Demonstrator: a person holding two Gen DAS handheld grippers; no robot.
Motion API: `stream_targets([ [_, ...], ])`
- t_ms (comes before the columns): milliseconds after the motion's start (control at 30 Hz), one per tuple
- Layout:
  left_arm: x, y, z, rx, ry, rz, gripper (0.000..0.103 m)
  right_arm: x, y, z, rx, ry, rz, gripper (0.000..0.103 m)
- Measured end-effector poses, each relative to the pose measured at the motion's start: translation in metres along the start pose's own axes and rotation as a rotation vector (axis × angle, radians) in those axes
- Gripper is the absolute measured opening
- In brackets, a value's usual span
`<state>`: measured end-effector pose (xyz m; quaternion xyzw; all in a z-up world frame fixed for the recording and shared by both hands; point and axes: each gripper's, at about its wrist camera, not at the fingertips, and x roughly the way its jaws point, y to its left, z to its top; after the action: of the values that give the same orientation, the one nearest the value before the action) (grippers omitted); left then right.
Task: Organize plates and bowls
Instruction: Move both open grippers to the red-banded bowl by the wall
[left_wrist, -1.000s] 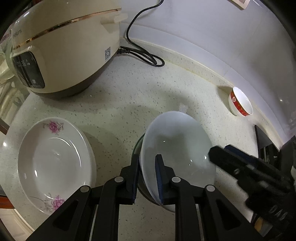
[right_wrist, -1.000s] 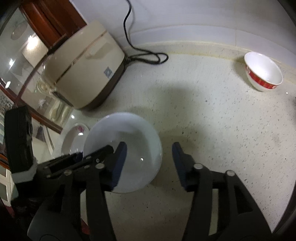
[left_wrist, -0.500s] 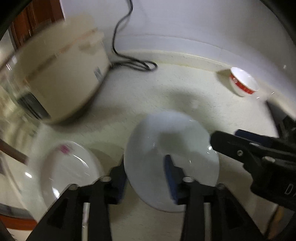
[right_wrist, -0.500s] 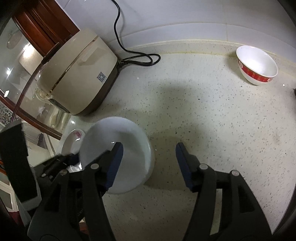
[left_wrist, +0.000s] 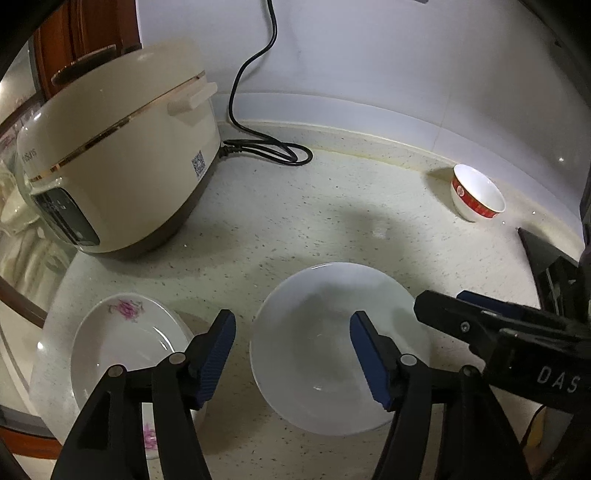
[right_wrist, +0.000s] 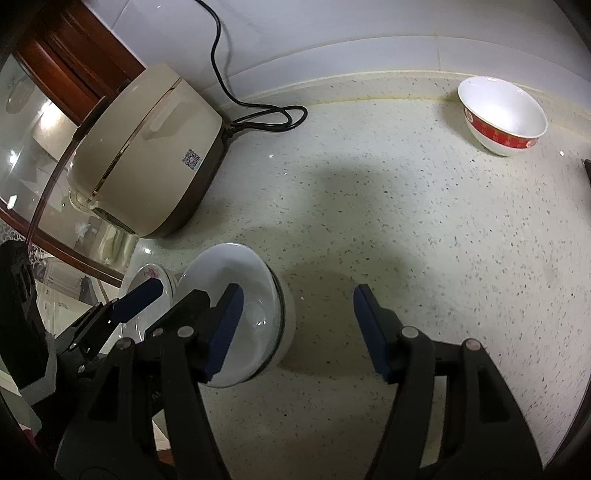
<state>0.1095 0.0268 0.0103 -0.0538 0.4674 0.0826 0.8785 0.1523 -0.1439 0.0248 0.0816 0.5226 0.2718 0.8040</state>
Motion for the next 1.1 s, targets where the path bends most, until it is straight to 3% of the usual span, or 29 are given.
stream_targets([
  [333,0.013,-0.004,0.011,-0.002,0.034,-0.029,0.067,-0.003,-0.024,0.003,0.088,-0.006,0.001,0.067],
  [767,0.036,-0.027,0.040,-0.053,0.154,-0.155,0.067,-0.006,-0.077,0.008,0.241,-0.041,-0.039,0.067],
  [1100,0.043,-0.071,0.072,0.033,0.176,-0.180,0.067,-0.010,-0.108,0.011,0.335,-0.071,-0.070,0.067],
])
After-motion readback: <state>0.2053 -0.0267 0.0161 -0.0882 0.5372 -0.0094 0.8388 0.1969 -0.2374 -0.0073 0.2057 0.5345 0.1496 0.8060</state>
